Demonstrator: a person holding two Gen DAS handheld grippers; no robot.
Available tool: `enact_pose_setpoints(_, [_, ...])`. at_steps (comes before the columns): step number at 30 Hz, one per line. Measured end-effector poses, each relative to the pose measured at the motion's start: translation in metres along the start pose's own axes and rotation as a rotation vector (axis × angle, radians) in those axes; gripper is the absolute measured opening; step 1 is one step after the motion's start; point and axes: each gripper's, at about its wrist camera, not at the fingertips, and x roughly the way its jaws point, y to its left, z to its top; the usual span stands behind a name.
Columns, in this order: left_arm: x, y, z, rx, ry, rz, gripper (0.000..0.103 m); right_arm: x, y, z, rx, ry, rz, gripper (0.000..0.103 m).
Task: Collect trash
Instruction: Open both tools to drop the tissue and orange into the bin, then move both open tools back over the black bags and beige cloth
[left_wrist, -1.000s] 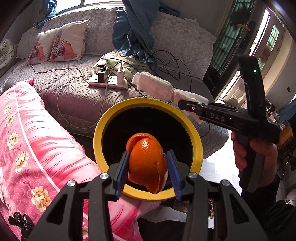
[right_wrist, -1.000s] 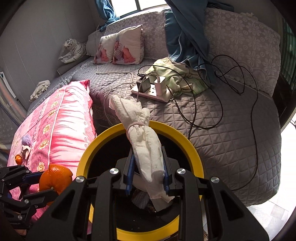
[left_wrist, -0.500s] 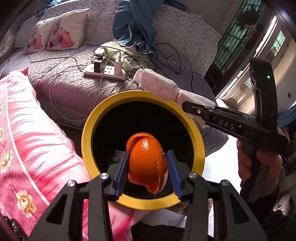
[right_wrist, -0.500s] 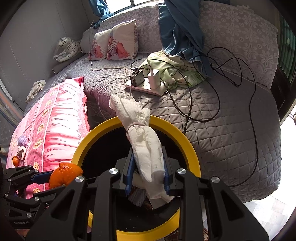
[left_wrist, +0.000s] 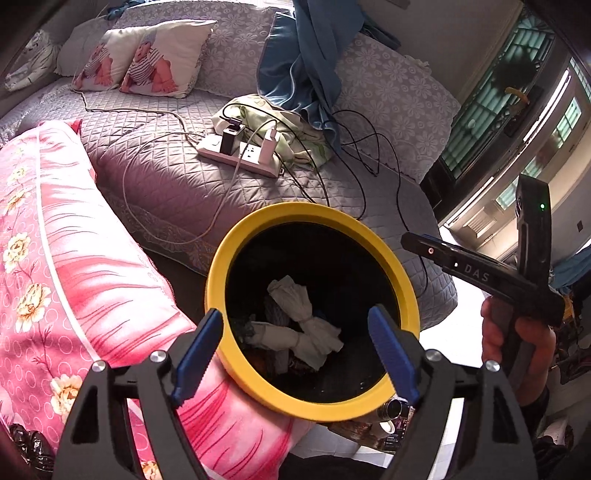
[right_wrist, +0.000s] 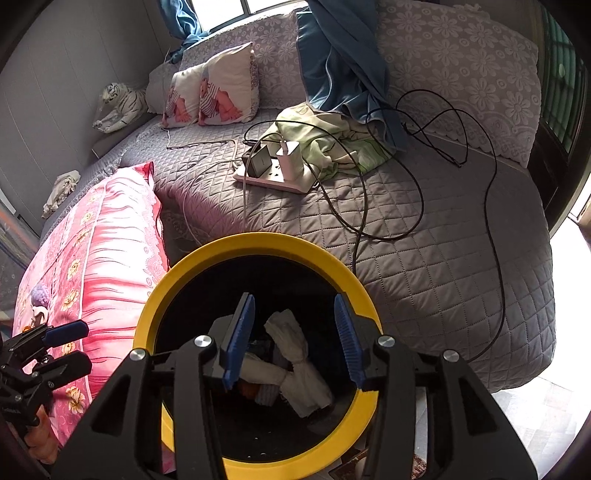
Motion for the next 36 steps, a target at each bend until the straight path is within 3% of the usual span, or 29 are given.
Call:
enact_pose_setpoints(10, [-0.064,0.045,-0.016,-0.04,-0.094,0.047,0.078,-0.001,0.05,0.011,-0.088,-0.012,0.069,0.048])
enact_pose_setpoints(16, [-0.107,0.072,-0.041,-0.044,-0.145,0.096,0.083,0.002,0.103,0.017,-0.183,-0.014,0.144,0.056])
enact_pose_setpoints(26, [-0.174,0.136,-0.097,-0.162,-0.207,0.186,0.085,0.023,0.209,0.017,-0.367,0.034,0.317,0.056])
enact_pose_setpoints(36, [-0.189,0.159,-0.151,-0.213,-0.193,0.219,0.085,0.045,0.313,0.004,-0.534,0.116,0.478,0.056])
